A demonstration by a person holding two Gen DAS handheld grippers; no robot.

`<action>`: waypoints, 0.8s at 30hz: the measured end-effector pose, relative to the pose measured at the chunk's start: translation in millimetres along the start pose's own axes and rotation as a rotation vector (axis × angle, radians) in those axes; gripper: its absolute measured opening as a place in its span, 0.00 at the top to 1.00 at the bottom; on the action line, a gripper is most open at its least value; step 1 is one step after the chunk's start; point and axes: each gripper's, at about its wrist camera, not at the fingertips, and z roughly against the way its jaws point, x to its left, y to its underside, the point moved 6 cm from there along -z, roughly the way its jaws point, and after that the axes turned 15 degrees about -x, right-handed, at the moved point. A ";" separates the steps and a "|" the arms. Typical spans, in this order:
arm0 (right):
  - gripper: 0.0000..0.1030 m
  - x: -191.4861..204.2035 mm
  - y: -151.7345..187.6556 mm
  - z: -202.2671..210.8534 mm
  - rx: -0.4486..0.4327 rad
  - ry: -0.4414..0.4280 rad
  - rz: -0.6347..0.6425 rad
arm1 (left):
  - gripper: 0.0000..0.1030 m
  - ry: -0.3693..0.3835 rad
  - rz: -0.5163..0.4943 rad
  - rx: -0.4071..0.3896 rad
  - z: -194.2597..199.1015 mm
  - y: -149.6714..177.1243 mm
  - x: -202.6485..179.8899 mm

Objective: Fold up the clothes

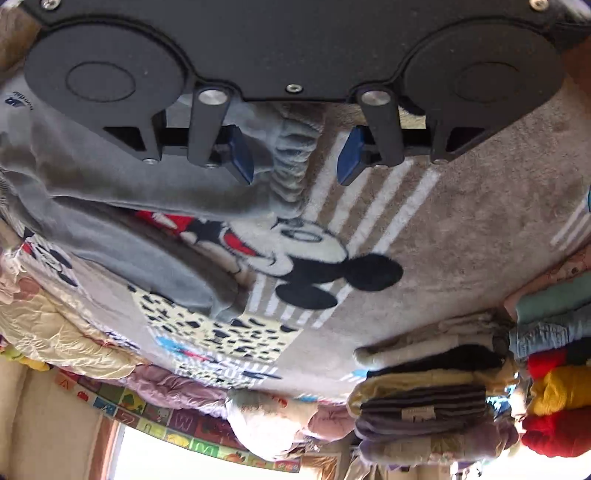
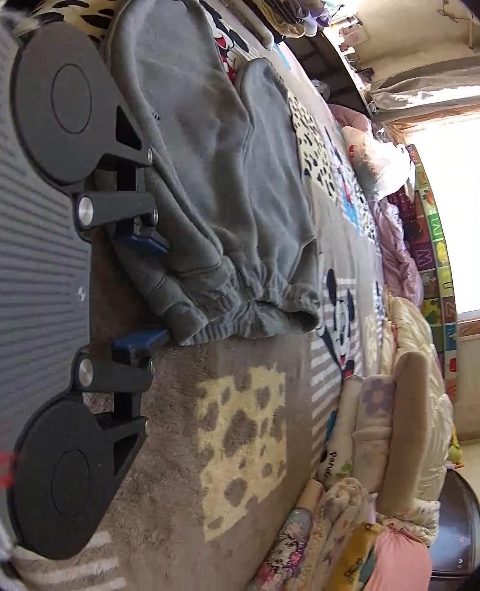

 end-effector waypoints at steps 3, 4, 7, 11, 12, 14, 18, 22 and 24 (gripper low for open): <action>0.56 14.5 -7.7 10.2 -0.085 -0.077 0.001 | 0.53 0.073 -0.039 -0.011 4.6 3.2 -18.0; 0.56 20.6 -10.8 10.4 -0.108 -0.114 0.006 | 0.53 0.090 -0.037 0.013 2.7 10.0 -21.4; 0.58 42.2 -12.0 3.7 -0.123 -0.192 0.081 | 0.51 0.109 -0.070 0.131 -10.5 41.2 -26.2; 0.58 44.9 15.8 -28.3 0.128 -0.165 0.187 | 0.48 0.122 -0.097 0.145 -8.8 41.6 -26.4; 0.59 41.5 12.9 -23.0 0.123 -0.168 0.169 | 0.48 0.135 -0.085 0.135 -6.0 36.9 -24.4; 0.61 40.7 0.8 -11.1 0.098 -0.183 0.166 | 0.48 0.165 -0.064 0.101 1.6 25.6 -20.3; 0.58 46.3 -30.0 13.8 0.025 -0.221 0.205 | 0.48 0.203 -0.177 -0.010 23.2 0.3 -12.8; 0.55 53.0 -52.3 28.5 -0.058 -0.254 0.358 | 0.45 0.260 -0.406 -0.079 41.3 -4.0 -10.0; 0.52 55.8 -55.9 37.9 -0.073 -0.290 0.476 | 0.45 0.283 -0.556 -0.094 45.7 4.7 -12.2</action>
